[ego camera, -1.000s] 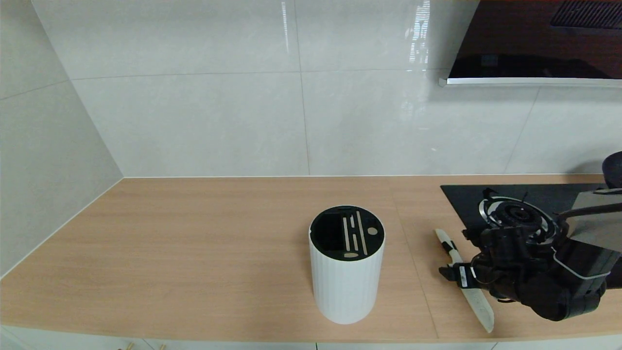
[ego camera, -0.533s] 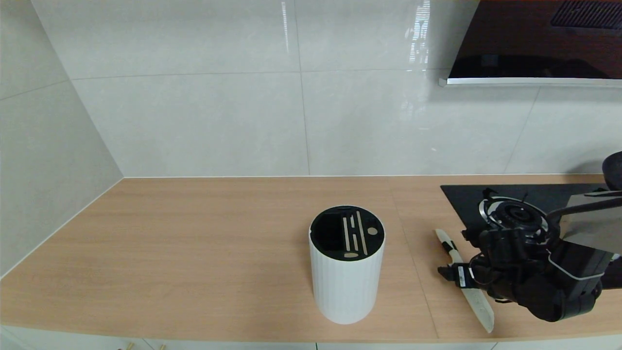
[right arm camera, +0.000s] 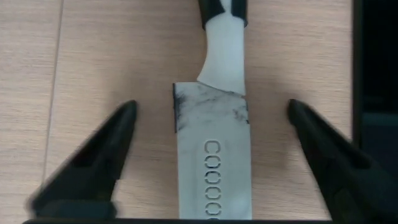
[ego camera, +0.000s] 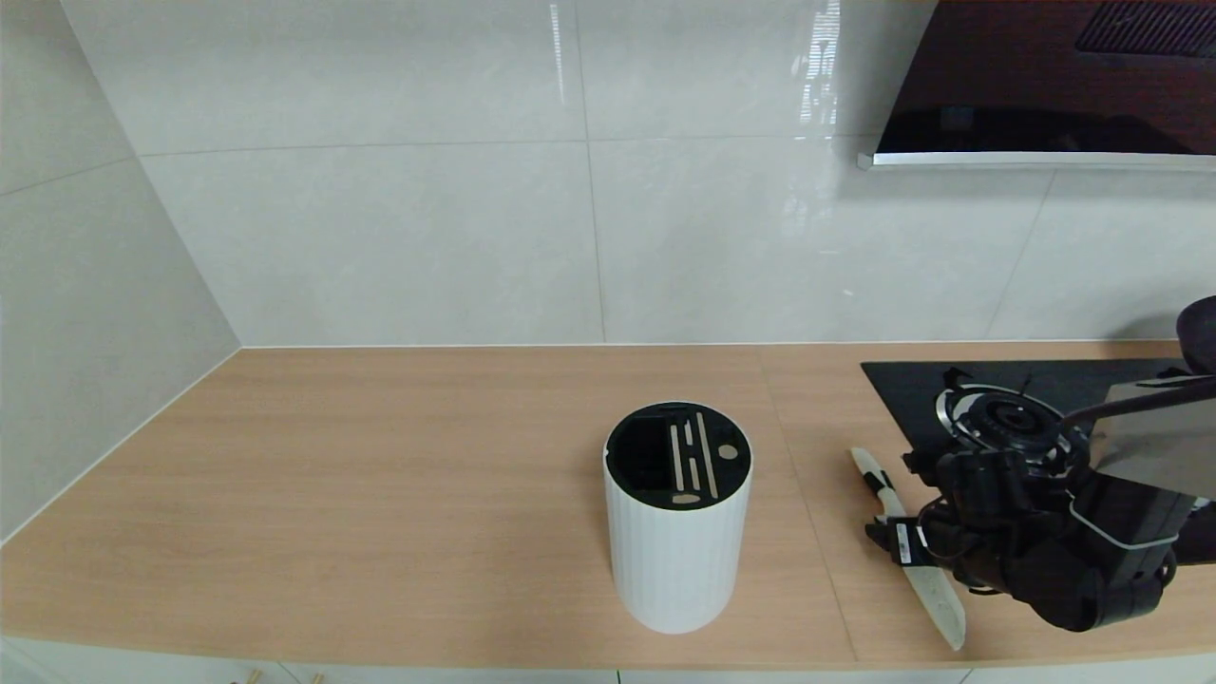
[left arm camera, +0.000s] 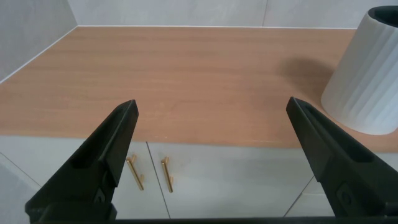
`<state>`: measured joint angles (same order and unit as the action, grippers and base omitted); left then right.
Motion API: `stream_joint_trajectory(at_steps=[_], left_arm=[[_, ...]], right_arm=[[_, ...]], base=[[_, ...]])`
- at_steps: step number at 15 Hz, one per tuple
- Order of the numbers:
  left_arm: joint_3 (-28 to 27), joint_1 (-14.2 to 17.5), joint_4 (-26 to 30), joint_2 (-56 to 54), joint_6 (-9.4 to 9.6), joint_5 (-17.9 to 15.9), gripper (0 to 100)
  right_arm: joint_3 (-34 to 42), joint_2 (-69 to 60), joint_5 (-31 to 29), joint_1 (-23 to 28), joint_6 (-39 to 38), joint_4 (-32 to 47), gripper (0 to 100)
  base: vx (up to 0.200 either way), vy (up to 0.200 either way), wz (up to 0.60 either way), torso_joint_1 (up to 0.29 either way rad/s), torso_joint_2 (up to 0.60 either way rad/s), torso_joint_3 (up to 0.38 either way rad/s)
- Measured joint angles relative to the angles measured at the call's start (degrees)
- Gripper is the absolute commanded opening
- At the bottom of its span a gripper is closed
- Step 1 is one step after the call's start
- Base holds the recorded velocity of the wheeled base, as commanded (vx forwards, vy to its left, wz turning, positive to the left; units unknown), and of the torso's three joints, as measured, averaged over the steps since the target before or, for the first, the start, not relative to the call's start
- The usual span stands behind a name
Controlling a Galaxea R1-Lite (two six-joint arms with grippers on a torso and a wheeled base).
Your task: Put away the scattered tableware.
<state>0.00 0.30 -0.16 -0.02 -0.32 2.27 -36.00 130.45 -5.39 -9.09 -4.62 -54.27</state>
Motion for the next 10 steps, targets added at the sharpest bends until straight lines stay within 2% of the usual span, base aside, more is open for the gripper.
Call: stream_joint_trajectory(at_steps=[6,10], left_arm=[[0.0,0.0,0.0,0.0,-0.01,0.0,100],[0.0,0.02,0.0,0.0,0.65,-0.06,100]], right_arm=[[0.23,0.5,-0.09,-0.11,0.22,-0.02,0],[1.85,-0.66,0.11,-0.13,1.61,-1.21,0]], base=[[0.0,0.0,0.0,0.0,0.0,0.0],[0.0,0.0,0.0,0.0,0.0,0.0]])
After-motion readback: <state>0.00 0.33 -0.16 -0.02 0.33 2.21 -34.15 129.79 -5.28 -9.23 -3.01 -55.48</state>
